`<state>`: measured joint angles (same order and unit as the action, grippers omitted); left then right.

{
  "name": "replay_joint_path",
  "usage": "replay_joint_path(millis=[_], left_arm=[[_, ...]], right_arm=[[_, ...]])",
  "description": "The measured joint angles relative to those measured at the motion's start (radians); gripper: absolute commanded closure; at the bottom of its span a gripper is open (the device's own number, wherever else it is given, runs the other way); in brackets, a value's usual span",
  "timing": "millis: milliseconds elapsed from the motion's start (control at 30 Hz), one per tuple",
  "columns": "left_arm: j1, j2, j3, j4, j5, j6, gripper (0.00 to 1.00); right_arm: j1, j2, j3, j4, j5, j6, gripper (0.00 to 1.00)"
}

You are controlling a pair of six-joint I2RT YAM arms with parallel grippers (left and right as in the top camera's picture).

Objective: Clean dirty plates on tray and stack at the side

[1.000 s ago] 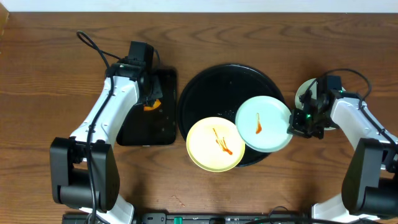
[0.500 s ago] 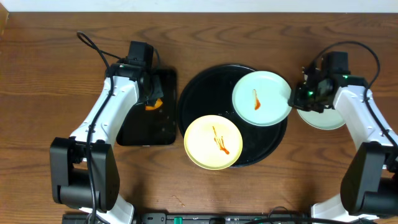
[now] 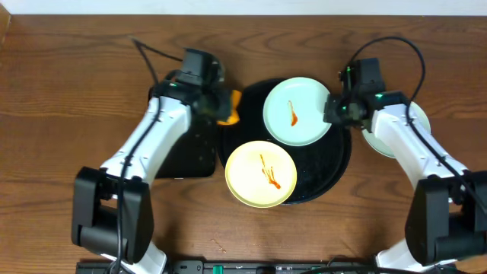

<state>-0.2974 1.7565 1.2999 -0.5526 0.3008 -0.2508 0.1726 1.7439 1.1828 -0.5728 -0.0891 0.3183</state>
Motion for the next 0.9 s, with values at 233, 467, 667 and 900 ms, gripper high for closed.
replay_joint_path(millis=[233,467,667,900], left_arm=[[-0.159,0.003,-0.001,0.098,0.017,-0.011,0.92],[-0.243,0.06,-0.001,0.177,-0.023,-0.149,0.93],[-0.299,0.152,-0.001,0.267,-0.03,-0.22,0.92],[-0.355,0.202,-0.002,0.359,-0.031,-0.241,0.92]], right_arm=[[0.047,0.1,0.0,0.021,0.052,0.064,0.99],[0.055,0.127,0.0,0.021,0.053,0.084,0.99],[0.055,0.127,0.0,0.017,0.053,0.091,0.99],[0.055,0.127,0.0,0.01,0.047,0.093,0.99]])
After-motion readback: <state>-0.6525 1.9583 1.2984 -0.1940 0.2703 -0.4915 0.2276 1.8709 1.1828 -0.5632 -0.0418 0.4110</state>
